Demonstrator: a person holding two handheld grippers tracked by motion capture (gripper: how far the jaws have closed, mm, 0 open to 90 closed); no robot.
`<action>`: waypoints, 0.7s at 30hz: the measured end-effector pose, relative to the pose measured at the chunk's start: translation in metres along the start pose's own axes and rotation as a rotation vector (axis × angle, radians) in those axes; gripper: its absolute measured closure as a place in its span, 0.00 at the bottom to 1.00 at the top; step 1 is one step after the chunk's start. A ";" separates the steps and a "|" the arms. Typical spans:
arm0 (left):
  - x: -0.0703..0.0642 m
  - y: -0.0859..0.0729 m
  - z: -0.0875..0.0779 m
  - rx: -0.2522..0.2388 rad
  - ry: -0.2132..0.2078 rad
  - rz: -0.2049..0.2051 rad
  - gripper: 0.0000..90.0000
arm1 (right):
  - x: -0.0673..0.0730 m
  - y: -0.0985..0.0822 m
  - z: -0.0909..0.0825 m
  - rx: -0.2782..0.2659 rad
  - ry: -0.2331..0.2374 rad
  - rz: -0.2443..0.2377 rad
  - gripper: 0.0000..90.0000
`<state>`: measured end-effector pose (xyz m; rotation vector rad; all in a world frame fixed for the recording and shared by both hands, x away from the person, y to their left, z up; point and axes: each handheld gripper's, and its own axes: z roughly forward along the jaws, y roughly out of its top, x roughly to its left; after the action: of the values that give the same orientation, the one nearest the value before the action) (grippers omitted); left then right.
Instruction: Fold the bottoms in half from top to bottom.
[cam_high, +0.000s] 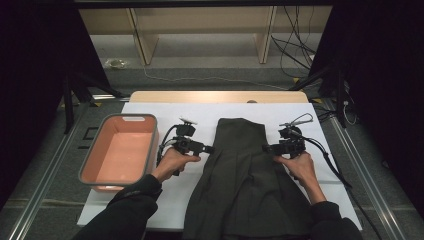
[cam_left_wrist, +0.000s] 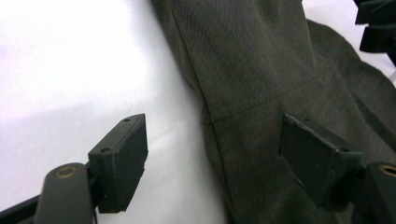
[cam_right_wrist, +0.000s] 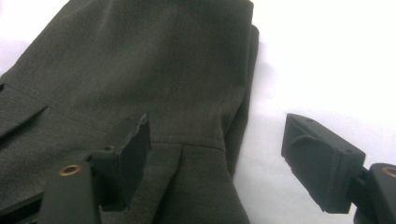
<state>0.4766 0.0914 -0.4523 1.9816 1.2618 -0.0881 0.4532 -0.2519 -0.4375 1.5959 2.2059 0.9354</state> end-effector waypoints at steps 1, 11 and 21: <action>0.000 0.001 0.001 0.000 -0.002 -0.002 0.26 | 0.000 0.000 0.000 0.000 0.000 0.000 0.28; -0.006 0.012 0.018 0.009 -0.012 0.003 0.26 | -0.001 0.000 0.002 0.007 0.004 -0.010 0.27; -0.003 0.023 0.021 -0.012 -0.025 -0.027 0.26 | -0.002 0.001 -0.001 0.001 0.007 -0.006 0.27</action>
<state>0.4997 0.0709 -0.4528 1.9475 1.2707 -0.1180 0.4545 -0.2538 -0.4363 1.5882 2.2145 0.9399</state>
